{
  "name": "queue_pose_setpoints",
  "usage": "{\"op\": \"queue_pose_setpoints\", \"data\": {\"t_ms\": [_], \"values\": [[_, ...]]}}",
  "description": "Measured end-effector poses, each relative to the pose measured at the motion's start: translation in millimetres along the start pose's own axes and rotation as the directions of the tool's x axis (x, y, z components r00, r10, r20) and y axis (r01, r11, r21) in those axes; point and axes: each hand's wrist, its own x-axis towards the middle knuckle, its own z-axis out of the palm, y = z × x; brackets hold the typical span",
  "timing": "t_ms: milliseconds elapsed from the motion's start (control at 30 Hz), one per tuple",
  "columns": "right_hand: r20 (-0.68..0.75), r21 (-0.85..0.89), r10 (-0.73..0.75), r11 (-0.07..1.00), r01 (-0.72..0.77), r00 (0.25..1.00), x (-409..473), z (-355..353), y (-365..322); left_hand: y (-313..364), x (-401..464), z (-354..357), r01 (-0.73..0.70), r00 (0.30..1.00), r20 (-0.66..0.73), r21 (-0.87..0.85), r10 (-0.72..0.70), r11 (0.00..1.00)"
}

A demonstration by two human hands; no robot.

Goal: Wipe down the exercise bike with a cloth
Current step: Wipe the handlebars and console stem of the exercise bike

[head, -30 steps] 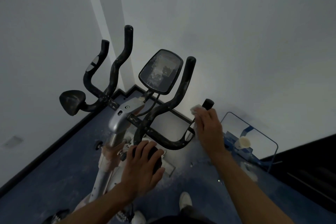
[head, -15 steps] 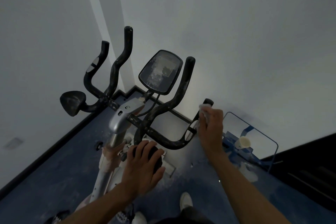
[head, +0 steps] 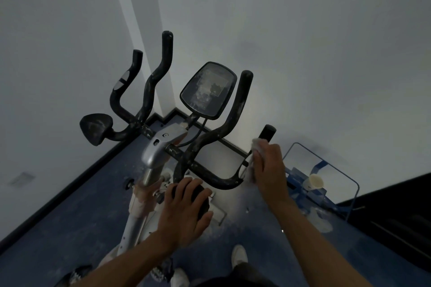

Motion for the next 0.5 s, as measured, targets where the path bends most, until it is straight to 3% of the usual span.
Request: {"op": "queue_pose_setpoints", "data": {"t_ms": [100,200,367,433,500], "values": [[0.181,-0.106,-0.150,0.980,0.171,0.972,-29.7,3.0,8.9,-0.7,0.1,0.5,0.006,1.000,0.018,-0.001,-0.006,1.000],[0.287,-0.087,-0.198,0.969,0.231,0.937,-49.6,-0.3,15.9,-0.6,0.1,0.5,0.006,1.000,0.028,0.000,-0.006,1.000],[0.066,-0.067,-0.077,0.994,0.081,0.995,-21.4,4.5,4.7,-0.3,0.5,-0.9,0.007,1.000,0.025,-0.002,-0.007,1.000],[0.074,-0.106,-0.085,0.990,0.093,0.994,-13.5,9.8,-3.4,-0.2,0.8,-1.2,0.006,1.000,0.023,0.001,-0.006,1.000],[0.184,-0.195,-0.208,0.950,0.243,0.961,-16.5,14.3,-3.5,0.0,0.5,-1.1,-0.001,1.000,0.013,0.009,0.001,1.000]]}}
